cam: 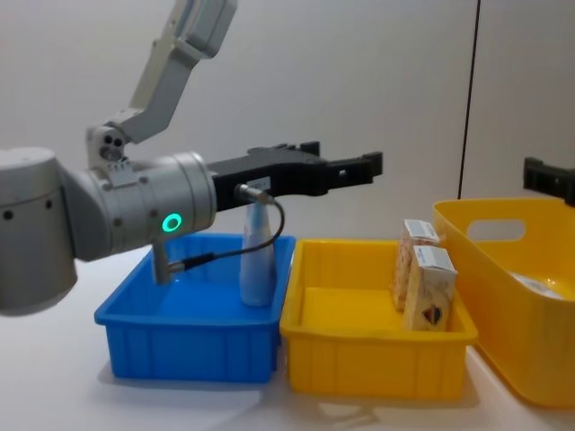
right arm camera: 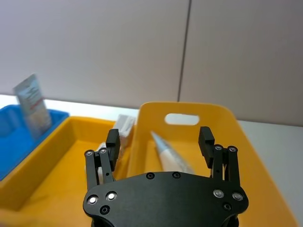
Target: Bimanual collaborative sorting of washing and personal care products
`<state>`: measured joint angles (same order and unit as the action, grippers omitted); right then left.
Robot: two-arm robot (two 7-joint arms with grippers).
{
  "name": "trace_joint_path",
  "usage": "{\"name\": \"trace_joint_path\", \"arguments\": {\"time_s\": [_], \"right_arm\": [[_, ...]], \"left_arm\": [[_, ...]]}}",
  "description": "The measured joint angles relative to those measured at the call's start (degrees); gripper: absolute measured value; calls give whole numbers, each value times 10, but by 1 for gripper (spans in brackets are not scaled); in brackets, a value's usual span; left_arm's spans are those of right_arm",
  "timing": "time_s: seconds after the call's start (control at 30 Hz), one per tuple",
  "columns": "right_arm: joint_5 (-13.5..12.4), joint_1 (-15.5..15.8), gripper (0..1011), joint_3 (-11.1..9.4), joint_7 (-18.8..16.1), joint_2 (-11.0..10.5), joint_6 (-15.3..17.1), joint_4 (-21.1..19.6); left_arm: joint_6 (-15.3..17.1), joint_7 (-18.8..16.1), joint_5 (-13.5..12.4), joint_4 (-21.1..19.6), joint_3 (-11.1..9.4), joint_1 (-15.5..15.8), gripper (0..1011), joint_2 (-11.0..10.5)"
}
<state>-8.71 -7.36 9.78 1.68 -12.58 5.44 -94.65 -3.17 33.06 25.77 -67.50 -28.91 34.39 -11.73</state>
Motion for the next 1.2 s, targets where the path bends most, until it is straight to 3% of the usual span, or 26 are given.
{"name": "trace_joint_path", "arguments": {"time_s": [0.37, 0.57, 1.2], "right_arm": [[-56, 59, 1004, 23, -40, -49, -25, -48], [-74, 78, 1004, 30, -52, -64, -33, -63], [-78, 82, 1004, 32, -55, -68, -35, -66]], "left_arm": [[10, -81, -36, -64, 7, -52, 1001, -26], [16, -126, -56, -100, 11, -81, 1001, -40], [33, -269, -118, -213, 24, -172, 1001, -84]]}}
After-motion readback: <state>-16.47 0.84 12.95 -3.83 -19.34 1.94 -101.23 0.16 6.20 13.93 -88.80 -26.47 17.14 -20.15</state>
